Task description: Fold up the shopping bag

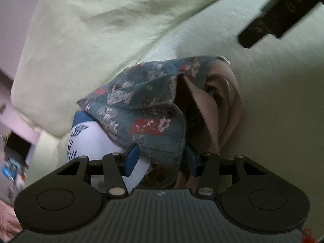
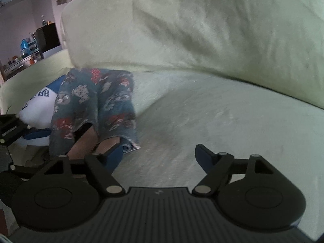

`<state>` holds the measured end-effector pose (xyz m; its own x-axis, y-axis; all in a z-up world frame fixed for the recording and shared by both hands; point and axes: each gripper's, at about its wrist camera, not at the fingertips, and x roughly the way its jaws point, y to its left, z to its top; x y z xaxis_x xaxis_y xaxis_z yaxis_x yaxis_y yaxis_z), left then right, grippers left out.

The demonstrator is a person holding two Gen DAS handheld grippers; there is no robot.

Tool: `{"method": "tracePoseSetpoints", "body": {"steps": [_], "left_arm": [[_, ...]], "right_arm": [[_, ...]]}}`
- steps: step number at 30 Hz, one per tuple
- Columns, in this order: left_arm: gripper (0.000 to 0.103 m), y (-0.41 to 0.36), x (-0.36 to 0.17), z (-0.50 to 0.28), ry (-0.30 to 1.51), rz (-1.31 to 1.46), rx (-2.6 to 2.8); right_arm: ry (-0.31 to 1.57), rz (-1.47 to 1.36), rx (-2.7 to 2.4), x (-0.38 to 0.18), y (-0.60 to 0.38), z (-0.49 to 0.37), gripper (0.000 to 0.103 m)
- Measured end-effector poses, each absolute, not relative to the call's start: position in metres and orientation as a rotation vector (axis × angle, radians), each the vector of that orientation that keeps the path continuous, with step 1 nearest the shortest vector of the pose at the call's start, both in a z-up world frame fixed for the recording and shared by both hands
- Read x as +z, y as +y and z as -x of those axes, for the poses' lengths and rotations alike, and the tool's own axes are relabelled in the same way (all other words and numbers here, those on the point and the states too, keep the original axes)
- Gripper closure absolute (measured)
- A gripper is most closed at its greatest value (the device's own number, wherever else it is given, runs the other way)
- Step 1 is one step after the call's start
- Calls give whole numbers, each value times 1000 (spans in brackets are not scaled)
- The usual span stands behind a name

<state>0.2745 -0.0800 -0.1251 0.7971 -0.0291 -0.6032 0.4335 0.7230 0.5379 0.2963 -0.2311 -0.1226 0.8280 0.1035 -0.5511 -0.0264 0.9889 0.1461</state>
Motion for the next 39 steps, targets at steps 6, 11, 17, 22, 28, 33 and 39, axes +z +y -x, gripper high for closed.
{"method": "tracePoseSetpoints", "body": {"steps": [6, 11, 17, 22, 28, 33, 39], "left_arm": [[61, -71, -122, -277, 580, -690, -291], [69, -63, -119, -280, 560, -661, -306], [73, -62, -120, -285, 563, -637, -299], [82, -55, -96, -276, 522, -556, -287], [97, -74, -45, -234, 448, -454, -352], [93, -101, -22, -173, 469, -274, -513], [65, -139, -43, -56, 550, -315, -703]], "right_arm": [[642, -44, 96, -133, -207, -318, 63], [635, 3, 100, -138, -194, -334, 69], [671, -33, 140, -142, -187, -356, 95], [532, 98, 54, -121, -180, -338, 99], [309, 268, -128, -38, -214, -274, 99], [202, 496, -324, 8, -260, -165, 98], [636, 516, -446, -66, -330, -17, 80]]}}
